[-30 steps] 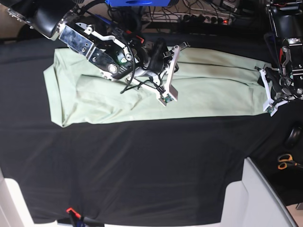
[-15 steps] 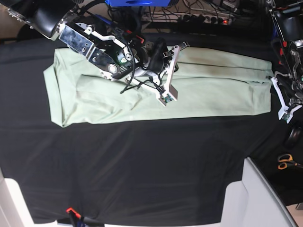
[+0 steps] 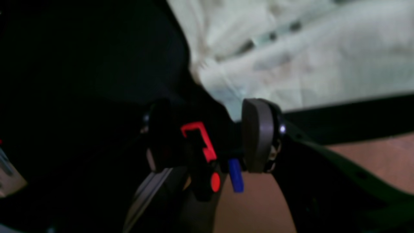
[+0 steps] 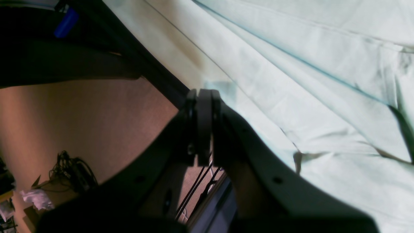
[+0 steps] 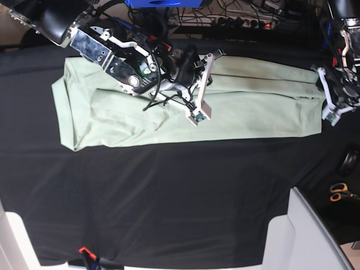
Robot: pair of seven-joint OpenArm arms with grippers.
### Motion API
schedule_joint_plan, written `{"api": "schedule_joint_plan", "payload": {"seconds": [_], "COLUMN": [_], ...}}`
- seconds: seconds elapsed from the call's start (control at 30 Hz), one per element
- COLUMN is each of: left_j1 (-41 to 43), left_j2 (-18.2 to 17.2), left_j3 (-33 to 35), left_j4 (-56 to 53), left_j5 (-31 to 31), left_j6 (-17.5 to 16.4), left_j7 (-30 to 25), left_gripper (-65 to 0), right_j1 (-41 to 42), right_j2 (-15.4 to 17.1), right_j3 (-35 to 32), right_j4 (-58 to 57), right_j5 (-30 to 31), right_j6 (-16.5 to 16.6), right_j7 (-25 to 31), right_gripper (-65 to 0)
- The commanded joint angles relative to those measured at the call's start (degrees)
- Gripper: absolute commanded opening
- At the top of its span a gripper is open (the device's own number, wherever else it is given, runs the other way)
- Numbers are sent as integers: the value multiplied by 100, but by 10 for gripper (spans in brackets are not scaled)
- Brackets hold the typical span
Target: Fold the T-shirt properly
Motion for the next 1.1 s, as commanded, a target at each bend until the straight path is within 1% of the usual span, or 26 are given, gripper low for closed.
{"api": "schedule_joint_plan", "payload": {"seconds": [0.0, 0.07, 0.27, 0.6, 0.67, 0.7, 0.83, 0.97, 1.07], "left_j1": [18, 79, 79, 9, 9, 9, -35, -228, -281], "left_j2": [-95, -166, -122, -122, -122, -131, -157, -148, -148], "left_j3": [63, 274, 626, 626, 626, 626, 626, 600, 573], "left_j4": [85, 58, 50, -223, -232, -267, -785, -1137, -1137], "left_j5": [9, -18, 26, 26, 26, 35, 35, 35, 26], "left_j6": [38, 38, 38, 42, 42, 60, 429, 438, 447], "left_j7": [-74, -74, -74, -101, -224, -373, -707, -804, -813], "left_gripper": [-311, -311, -311, -311, -311, -311, -311, -311, -311], "right_j1": [69, 69, 61, 52, 52, 52, 52, 52, 52], "right_j2": [-39, -39, -39, -39, -39, -48, -48, -48, -48], "right_j3": [21, 21, 21, 21, 21, 21, 21, 21, 21], "right_j4": [93, 93, 93, 93, 93, 93, 93, 93, 93], "right_j5": [37, 37, 46, 46, 46, 55, 63, 63, 63], "right_j6": [34, 34, 34, 34, 34, 34, 34, 34, 34], "right_j7": [77, 86, 86, 86, 86, 86, 86, 86, 86], "right_gripper": [-650, -650, -650, -650, -650, -650, -650, -650, -650]}}
